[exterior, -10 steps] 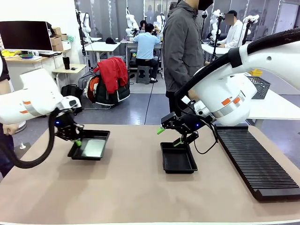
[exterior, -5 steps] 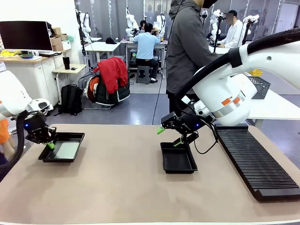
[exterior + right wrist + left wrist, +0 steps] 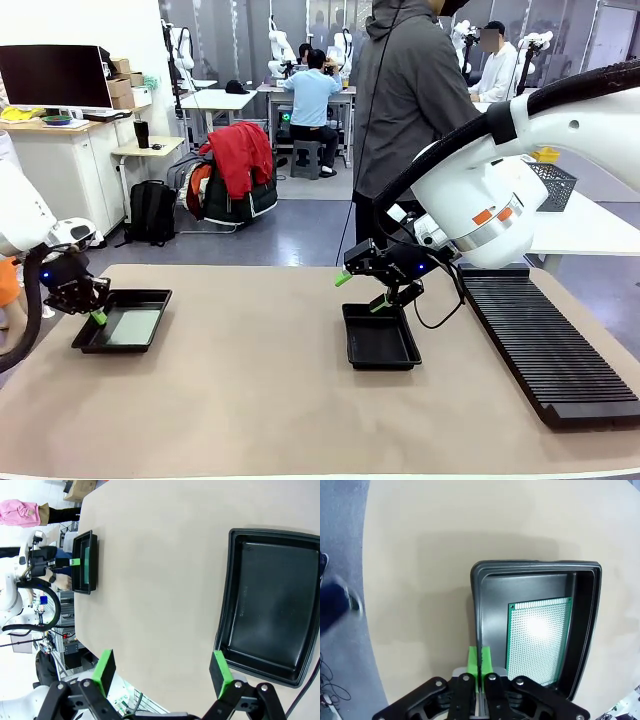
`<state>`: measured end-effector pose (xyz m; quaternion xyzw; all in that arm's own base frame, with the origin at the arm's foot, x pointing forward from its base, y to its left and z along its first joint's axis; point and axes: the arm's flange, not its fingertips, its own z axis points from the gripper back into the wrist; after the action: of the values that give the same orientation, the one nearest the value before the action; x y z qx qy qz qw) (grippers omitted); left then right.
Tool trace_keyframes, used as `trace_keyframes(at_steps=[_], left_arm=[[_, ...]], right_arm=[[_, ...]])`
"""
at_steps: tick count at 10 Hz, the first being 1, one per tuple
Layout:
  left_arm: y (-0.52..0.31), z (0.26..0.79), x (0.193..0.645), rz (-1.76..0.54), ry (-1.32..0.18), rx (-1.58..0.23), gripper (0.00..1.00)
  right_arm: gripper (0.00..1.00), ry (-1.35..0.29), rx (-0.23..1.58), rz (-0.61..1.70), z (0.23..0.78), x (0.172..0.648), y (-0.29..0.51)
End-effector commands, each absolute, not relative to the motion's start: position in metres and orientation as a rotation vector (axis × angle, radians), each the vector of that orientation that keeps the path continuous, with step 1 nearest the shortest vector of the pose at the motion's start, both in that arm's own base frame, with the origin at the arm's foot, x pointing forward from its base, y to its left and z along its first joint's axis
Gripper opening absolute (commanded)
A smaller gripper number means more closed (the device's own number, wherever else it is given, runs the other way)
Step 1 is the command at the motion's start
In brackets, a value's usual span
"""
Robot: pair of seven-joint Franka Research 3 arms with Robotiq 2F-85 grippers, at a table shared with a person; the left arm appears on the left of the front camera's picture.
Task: Inspect and transfer BCBs to ESD trays.
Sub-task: Pick up the ESD tray and place it on the left side of the table.
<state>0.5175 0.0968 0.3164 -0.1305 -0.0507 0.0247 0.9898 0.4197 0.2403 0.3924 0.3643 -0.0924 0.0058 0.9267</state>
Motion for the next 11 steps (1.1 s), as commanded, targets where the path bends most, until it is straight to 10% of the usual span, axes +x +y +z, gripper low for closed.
trace_keyframes(at_steps=[1, 11], left_arm=[[0.1048, 0.3095, 0.5091, 0.029, -0.131, -0.296, 0.03], [0.1008, 0.3063, 0.5093, 0.038, -0.107, -0.273, 0.03]], right_arm=[[1.0, -0.186, 0.726, -0.001, 0.3958, 0.419, 0.2415], [1.0, -0.186, 0.726, -0.001, 0.3958, 0.419, 0.2415]])
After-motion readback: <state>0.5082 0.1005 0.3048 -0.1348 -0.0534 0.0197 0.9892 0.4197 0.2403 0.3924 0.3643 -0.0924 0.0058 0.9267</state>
